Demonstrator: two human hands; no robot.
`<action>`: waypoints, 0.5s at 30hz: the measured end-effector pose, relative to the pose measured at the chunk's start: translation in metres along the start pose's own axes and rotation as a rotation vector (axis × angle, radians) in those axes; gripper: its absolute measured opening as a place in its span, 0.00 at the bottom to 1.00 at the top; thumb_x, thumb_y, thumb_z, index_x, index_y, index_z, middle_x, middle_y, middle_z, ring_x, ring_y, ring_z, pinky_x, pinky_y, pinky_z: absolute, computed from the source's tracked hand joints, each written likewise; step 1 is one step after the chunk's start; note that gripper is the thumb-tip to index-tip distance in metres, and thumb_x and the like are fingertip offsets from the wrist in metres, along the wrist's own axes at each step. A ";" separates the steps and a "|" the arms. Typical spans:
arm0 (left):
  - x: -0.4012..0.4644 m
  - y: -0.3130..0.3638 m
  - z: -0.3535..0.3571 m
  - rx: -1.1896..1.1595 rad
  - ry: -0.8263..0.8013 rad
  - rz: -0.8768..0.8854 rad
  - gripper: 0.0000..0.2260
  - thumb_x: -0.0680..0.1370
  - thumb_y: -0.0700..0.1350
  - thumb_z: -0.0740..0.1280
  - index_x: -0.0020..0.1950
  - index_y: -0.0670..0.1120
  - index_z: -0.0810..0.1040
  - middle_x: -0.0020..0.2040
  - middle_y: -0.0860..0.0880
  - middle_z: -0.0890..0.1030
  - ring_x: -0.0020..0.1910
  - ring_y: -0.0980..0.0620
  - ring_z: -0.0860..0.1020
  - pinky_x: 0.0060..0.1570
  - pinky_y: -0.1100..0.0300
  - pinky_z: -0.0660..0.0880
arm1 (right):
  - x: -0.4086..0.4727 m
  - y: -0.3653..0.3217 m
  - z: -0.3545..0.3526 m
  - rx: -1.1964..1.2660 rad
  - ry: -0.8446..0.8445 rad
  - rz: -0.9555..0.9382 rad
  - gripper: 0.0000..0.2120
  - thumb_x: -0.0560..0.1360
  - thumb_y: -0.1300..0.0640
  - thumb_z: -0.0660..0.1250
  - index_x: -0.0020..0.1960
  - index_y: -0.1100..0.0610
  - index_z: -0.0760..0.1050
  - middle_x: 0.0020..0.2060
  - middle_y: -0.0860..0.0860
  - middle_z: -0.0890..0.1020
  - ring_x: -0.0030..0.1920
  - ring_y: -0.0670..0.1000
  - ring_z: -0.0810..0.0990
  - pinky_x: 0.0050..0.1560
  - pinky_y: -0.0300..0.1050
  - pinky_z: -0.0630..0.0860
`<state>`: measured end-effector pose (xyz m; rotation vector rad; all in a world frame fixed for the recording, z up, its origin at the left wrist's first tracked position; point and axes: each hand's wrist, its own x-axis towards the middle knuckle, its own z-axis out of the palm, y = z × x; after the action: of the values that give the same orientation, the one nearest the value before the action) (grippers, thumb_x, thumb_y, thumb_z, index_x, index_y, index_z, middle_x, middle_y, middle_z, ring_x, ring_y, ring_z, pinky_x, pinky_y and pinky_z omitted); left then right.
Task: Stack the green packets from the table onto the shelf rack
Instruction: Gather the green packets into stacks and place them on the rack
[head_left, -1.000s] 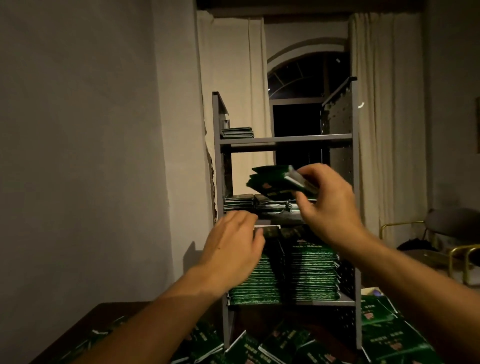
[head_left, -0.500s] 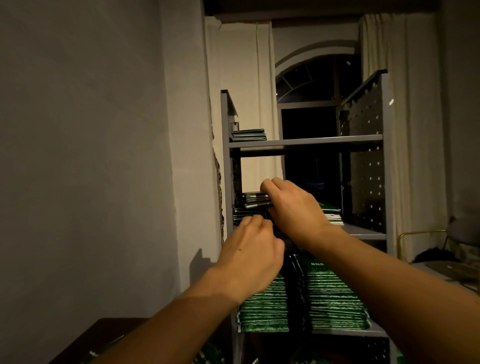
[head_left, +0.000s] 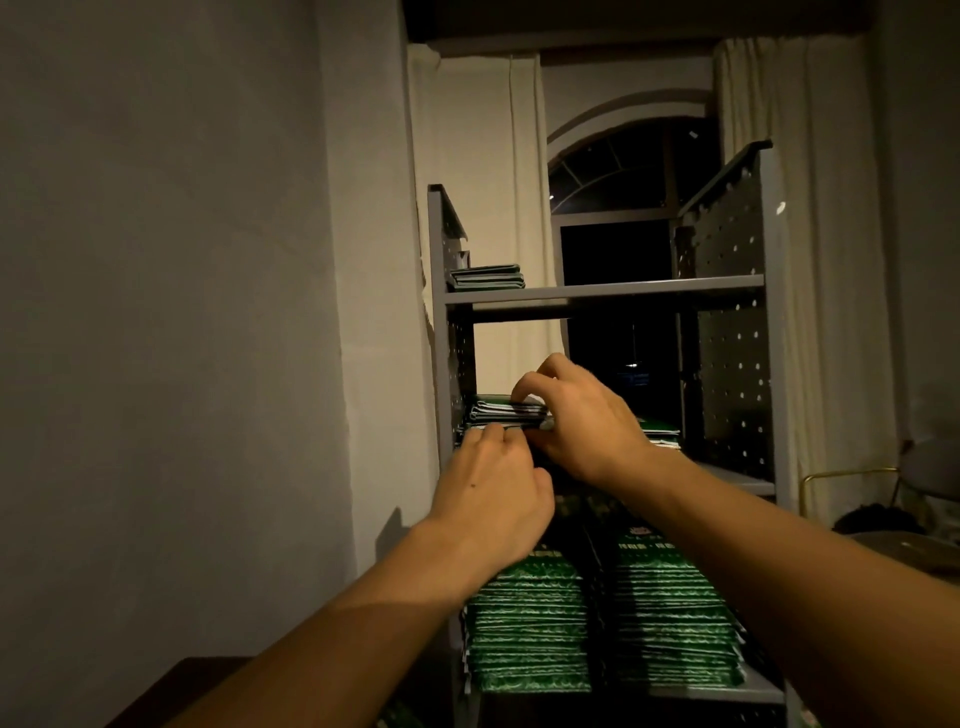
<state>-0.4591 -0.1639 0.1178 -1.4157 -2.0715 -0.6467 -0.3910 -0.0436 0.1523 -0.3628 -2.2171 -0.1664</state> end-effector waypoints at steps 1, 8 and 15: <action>0.001 0.000 0.000 0.000 -0.003 -0.012 0.13 0.81 0.47 0.57 0.60 0.42 0.74 0.59 0.44 0.76 0.58 0.47 0.72 0.61 0.52 0.72 | 0.001 -0.001 0.002 -0.008 0.003 0.002 0.15 0.76 0.52 0.72 0.61 0.46 0.74 0.56 0.48 0.72 0.55 0.51 0.73 0.48 0.43 0.70; 0.005 0.003 0.003 0.030 -0.008 -0.024 0.14 0.81 0.47 0.57 0.61 0.41 0.74 0.59 0.43 0.75 0.58 0.46 0.71 0.60 0.52 0.72 | 0.009 -0.002 0.011 0.140 -0.034 0.016 0.18 0.75 0.59 0.73 0.63 0.50 0.74 0.57 0.48 0.72 0.55 0.51 0.75 0.55 0.43 0.75; 0.007 -0.001 0.004 0.061 -0.014 -0.034 0.17 0.81 0.47 0.57 0.65 0.40 0.73 0.61 0.42 0.75 0.60 0.45 0.71 0.61 0.51 0.71 | -0.006 0.011 0.005 0.235 0.014 0.119 0.22 0.74 0.55 0.75 0.65 0.50 0.71 0.53 0.47 0.73 0.49 0.48 0.76 0.49 0.42 0.76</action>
<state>-0.4628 -0.1563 0.1192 -1.3571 -2.1129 -0.5839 -0.3875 -0.0332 0.1443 -0.3605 -2.1648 0.1544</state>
